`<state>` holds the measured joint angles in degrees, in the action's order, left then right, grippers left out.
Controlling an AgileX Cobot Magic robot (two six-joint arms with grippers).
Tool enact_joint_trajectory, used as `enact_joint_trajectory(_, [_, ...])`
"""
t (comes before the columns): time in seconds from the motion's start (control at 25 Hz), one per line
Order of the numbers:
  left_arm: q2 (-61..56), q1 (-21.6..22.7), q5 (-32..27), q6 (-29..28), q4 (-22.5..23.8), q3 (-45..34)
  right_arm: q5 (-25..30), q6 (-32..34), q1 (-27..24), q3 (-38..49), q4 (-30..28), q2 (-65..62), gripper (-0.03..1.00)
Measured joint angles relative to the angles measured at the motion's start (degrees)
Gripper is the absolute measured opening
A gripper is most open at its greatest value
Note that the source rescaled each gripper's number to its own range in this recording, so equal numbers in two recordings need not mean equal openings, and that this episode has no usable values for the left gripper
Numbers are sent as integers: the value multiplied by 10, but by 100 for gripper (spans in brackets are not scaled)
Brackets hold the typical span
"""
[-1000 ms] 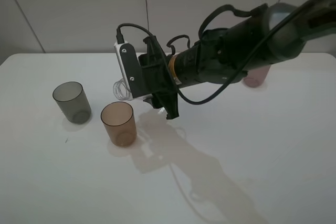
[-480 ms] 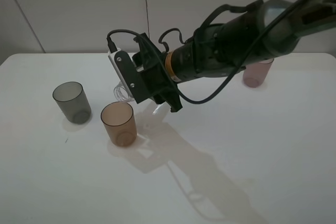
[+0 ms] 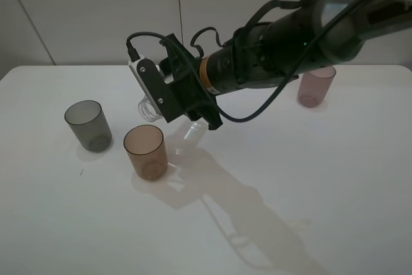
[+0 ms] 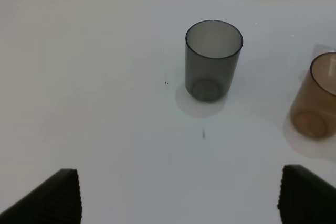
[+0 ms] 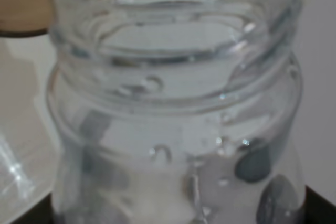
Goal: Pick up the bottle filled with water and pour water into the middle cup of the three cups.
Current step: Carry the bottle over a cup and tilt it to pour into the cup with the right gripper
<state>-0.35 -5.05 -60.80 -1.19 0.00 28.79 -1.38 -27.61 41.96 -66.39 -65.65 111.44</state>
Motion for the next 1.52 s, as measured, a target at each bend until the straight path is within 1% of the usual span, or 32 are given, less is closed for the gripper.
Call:
enact_joint_trajectory(0.12, [0, 0, 0, 0, 0, 0, 1, 0, 0, -10, -1, 0, 5])
enact_joint_trajectory(0.32, [0, 0, 0, 0, 0, 0, 0, -4, 0, -12, -21, 1, 5])
enact_joint_trajectory(0.76, [0, 0, 0, 0, 0, 0, -14, -61, 0, -12, -34, 1, 5])
enact_joint_trajectory(0.88, [0, 0, 0, 0, 0, 0, -22, -62, 0, -12, -40, 1, 5])
enact_joint_trajectory(0.96, [0, 0, 0, 0, 0, 0, -24, -62, 0, -13, -54, 4, 5])
enact_joint_trajectory(1.52, [0, 0, 0, 0, 0, 0, -27, -64, 0, -16, -105, 21, 5])
